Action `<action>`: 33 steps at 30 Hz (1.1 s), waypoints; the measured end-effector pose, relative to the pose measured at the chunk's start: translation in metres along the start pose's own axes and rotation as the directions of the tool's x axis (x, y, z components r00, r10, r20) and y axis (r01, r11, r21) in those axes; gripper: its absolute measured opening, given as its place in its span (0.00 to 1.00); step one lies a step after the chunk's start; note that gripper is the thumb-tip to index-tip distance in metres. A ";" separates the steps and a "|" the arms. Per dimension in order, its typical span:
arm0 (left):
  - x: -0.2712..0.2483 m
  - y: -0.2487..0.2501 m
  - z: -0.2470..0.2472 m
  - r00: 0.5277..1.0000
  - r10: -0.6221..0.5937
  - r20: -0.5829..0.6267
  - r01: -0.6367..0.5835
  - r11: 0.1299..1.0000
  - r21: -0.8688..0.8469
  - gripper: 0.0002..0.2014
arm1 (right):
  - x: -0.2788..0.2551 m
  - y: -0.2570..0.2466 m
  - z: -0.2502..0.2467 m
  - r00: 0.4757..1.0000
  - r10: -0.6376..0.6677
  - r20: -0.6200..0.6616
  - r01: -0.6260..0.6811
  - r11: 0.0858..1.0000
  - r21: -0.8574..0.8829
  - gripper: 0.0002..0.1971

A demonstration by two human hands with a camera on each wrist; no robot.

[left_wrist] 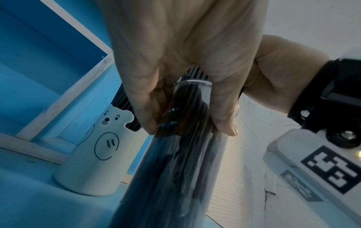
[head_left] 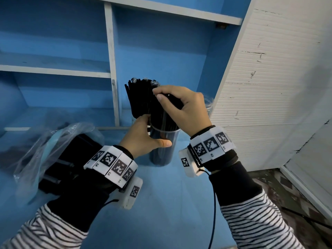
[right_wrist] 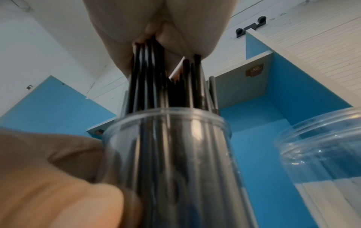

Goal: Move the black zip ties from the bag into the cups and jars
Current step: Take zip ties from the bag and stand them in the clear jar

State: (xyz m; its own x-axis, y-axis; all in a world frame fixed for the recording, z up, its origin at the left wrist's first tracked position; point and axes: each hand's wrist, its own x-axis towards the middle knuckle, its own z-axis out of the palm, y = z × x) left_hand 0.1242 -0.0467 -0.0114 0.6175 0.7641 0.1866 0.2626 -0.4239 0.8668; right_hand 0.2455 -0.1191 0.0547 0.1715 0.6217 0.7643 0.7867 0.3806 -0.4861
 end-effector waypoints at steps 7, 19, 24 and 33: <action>0.001 0.001 -0.001 1.000 -0.009 -0.003 0.009 0.999 0.039 0.35 | -0.009 0.006 0.005 0.998 -0.060 -0.002 0.059 0.993 -0.105 0.08; 0.003 0.000 -0.002 1.000 -0.014 -0.002 0.014 0.999 0.049 0.39 | -0.013 0.015 -0.004 0.979 -0.144 0.147 0.168 0.972 -0.163 0.15; 0.002 0.000 -0.001 1.000 -0.002 -0.005 0.002 1.000 0.026 0.39 | -0.007 0.005 -0.017 0.999 -0.035 0.024 0.036 0.999 -0.018 0.16; 0.001 0.000 0.000 1.000 -0.004 -0.012 0.004 0.999 0.036 0.40 | -0.012 0.012 -0.005 0.977 0.155 0.147 -0.140 0.985 -0.104 0.19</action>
State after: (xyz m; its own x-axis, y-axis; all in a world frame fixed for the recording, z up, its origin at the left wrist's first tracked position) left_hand 0.1248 -0.0459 -0.0108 0.6074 0.7717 0.1887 0.2916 -0.4375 0.8506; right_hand 0.2557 -0.1252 0.0419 0.2022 0.7666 0.6094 0.8123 0.2162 -0.5416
